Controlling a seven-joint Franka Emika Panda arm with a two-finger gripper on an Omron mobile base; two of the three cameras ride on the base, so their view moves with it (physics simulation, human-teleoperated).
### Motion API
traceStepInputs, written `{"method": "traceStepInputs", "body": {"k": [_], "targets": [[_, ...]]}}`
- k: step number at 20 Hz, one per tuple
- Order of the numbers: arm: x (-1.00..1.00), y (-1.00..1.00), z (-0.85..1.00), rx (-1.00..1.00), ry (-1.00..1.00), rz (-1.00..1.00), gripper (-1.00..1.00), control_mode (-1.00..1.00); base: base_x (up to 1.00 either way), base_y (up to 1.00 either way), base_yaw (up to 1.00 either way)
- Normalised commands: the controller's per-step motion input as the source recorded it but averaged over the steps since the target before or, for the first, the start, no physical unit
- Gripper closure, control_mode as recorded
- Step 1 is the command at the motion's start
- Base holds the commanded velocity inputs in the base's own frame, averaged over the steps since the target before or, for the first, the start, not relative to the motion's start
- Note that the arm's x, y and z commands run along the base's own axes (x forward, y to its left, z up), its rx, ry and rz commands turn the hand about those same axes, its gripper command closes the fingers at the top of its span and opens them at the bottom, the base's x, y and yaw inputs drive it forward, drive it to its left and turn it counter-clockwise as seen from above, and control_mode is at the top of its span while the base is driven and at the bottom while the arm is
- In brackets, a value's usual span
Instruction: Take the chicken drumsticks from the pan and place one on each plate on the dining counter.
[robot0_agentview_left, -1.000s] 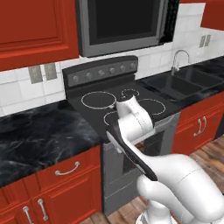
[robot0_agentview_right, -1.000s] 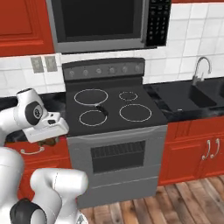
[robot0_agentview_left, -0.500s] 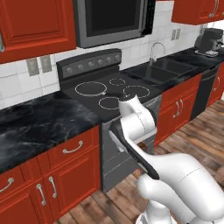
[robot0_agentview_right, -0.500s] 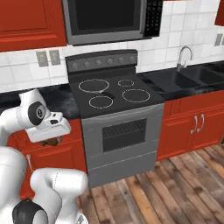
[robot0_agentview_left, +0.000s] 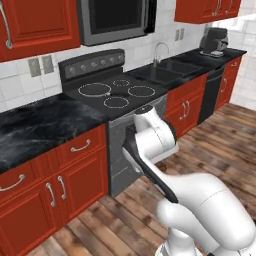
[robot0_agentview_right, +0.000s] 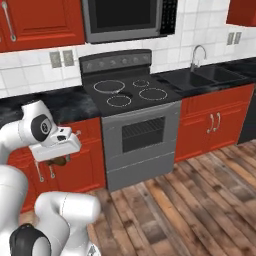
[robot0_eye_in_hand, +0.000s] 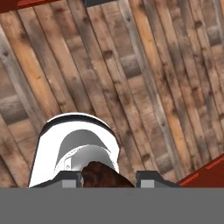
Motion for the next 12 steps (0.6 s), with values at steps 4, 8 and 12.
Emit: {"method": "traceStepInputs", "body": {"k": [4,8,12], "targets": [[0.0,0.0,0.0,0.0,0.0,0.0,1.0,1.0,-1.0,-0.18,-0.17],[0.0,0.0,0.0,0.0,0.0,0.0,1.0,1.0,-1.0,-0.19,-0.23],[0.0,0.0,0.0,0.0,0.0,0.0,1.0,1.0,-1.0,-0.09,-0.24]]}}
